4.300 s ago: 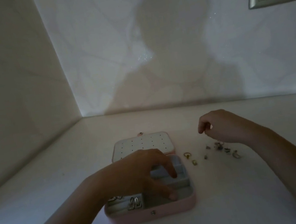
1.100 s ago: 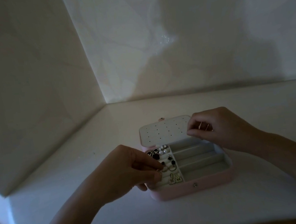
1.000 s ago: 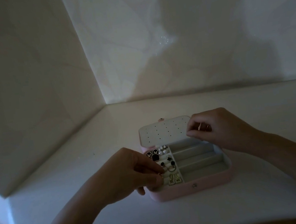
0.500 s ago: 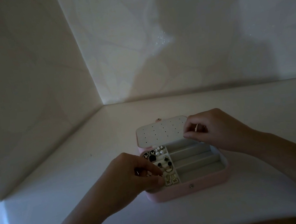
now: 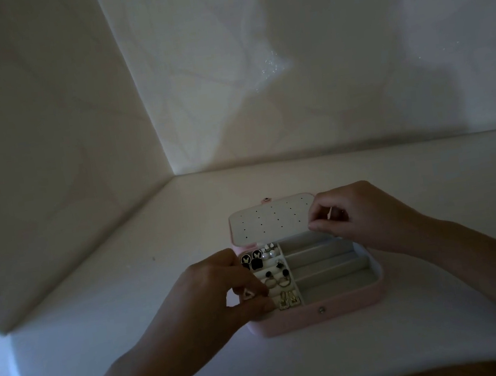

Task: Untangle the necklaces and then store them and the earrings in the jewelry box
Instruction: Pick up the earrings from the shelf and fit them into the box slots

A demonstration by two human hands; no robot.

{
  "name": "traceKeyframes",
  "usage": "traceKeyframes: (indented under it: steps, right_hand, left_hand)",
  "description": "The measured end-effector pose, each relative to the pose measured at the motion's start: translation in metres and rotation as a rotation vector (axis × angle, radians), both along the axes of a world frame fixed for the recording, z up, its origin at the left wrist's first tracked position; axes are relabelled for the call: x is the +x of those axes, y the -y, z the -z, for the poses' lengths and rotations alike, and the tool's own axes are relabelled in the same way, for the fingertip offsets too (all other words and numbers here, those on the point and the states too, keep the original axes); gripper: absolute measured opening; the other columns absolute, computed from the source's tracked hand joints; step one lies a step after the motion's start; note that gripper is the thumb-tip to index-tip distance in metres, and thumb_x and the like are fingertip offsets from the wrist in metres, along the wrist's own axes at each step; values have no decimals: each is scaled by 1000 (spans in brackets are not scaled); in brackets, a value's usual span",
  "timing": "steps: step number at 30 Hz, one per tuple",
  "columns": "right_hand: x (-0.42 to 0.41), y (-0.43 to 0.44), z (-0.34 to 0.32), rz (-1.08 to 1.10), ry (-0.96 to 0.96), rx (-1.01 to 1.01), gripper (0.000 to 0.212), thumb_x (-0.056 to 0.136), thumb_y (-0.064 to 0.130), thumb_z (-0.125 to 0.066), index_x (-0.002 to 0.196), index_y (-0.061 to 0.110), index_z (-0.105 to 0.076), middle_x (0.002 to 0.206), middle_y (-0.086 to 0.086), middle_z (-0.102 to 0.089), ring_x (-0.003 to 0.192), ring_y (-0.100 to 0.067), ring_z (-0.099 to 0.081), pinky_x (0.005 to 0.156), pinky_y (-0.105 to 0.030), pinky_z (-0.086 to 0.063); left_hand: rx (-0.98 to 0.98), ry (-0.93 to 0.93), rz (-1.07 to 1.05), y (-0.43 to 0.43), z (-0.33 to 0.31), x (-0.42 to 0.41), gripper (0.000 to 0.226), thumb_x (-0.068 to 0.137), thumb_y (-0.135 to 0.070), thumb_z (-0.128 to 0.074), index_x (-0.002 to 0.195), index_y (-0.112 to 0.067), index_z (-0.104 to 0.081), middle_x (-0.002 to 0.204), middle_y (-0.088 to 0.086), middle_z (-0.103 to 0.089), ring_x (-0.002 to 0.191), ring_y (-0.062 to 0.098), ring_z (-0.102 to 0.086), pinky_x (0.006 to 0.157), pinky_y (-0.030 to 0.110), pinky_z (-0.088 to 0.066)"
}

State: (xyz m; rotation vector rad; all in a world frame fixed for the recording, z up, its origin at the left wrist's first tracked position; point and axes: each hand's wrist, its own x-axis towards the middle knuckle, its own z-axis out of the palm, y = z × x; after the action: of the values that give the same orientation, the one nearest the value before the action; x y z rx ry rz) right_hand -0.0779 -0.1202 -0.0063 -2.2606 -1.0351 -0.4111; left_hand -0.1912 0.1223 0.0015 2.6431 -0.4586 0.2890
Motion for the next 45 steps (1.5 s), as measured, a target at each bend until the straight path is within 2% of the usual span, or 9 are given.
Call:
traceKeyframes:
  steps: [4, 10, 18, 23, 31, 34, 36, 41, 45]
  right_hand:
    - [1, 0, 1, -5, -3, 0, 5, 85, 20, -71, 81, 21, -69, 71, 18, -64, 71, -1, -61, 61, -7, -41]
    - [3, 0, 3, 7, -10, -21, 4, 85, 23, -71, 82, 24, -70, 71, 19, -64, 72, -2, -62, 61, -9, -42]
    - [1, -1, 3, 6, -30, -16, 13, 84, 20, -72, 78, 30, -66, 68, 22, -62, 70, 1, -61, 62, -8, -42]
    - [2, -1, 3, 8, -25, -32, 9, 85, 22, -72, 80, 28, -68, 69, 21, -63, 72, 0, -61, 62, -9, -42]
    - [0, 0, 0, 6, -87, 24, 13, 85, 18, -71, 78, 27, -66, 66, 22, -64, 66, -1, -63, 60, -8, -43]
    - [0, 6, -9, 32, -198, 159, 9, 86, 15, -69, 79, 20, -69, 68, 17, -68, 58, -2, -64, 59, -11, -46]
    - [3, 15, -17, 88, -215, 216, 7, 87, 14, -67, 81, 18, -69, 68, 7, -69, 57, -4, -64, 57, -16, -49]
    - [20, 45, -29, 390, -177, -3, 11, 94, 18, -58, 99, 20, -67, 84, 8, -64, 72, -9, -64, 63, -24, -45]
    - [27, 74, -33, 574, -309, -271, 17, 94, 21, -59, 110, 19, -65, 104, 0, -62, 86, -14, -57, 67, -24, -39]
  left_hand:
    - [-61, -54, 16, 0, 0, 4, 10, 74, -37, -76, 82, -32, -77, 73, -19, -58, 82, -1, -56, 66, 15, -47]
    - [-157, -46, 52, 3, 4, 6, 7, 72, -25, -81, 77, -29, -78, 76, -33, -58, 70, -1, -58, 61, 11, -44]
    - [-150, -139, 124, -5, 0, 10, 15, 74, -24, -78, 89, -29, -78, 82, -38, -60, 85, -6, -62, 71, 6, -47]
    - [-177, -95, 127, -3, 2, 10, 16, 73, -20, -79, 87, -27, -79, 78, -34, -61, 78, -5, -62, 66, 4, -43]
    - [-156, -127, 168, -7, 3, 16, 19, 75, -24, -79, 89, -36, -76, 91, -25, -66, 85, -2, -65, 76, 18, -53]
    - [-157, -202, 177, -7, -6, 19, 14, 74, -28, -76, 86, -36, -78, 85, -30, -65, 85, -11, -61, 74, 8, -48]
    - [-215, -241, 136, -3, -16, 22, 15, 72, -40, -68, 85, -36, -76, 85, -24, -67, 82, -4, -63, 70, 9, -48]
    - [-129, -123, 93, 24, -24, 49, 20, 83, -43, -60, 97, -34, -72, 85, -15, -67, 76, -6, -60, 63, 10, -47]
    - [41, -66, 191, 52, -24, 75, 24, 91, -38, -57, 114, -36, -65, 105, -21, -59, 95, -6, -54, 83, 5, -41]
